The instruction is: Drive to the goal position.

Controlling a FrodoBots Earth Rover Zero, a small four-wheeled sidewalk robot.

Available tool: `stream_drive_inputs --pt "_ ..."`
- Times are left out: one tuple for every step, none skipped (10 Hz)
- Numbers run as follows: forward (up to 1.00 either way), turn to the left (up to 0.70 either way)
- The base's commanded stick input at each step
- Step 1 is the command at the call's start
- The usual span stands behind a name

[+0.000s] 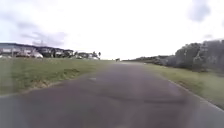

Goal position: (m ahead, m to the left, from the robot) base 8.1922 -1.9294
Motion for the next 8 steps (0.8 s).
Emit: stream_drive_inputs --pt "0.7 0.02" --pt "0.7 0.02" --pt "0.7 0.02" --pt "0.7 0.02" --pt "0.7 0.02" --pt "0.7 0.02" --pt "0.7 0.02" --pt "0.7 0.02"
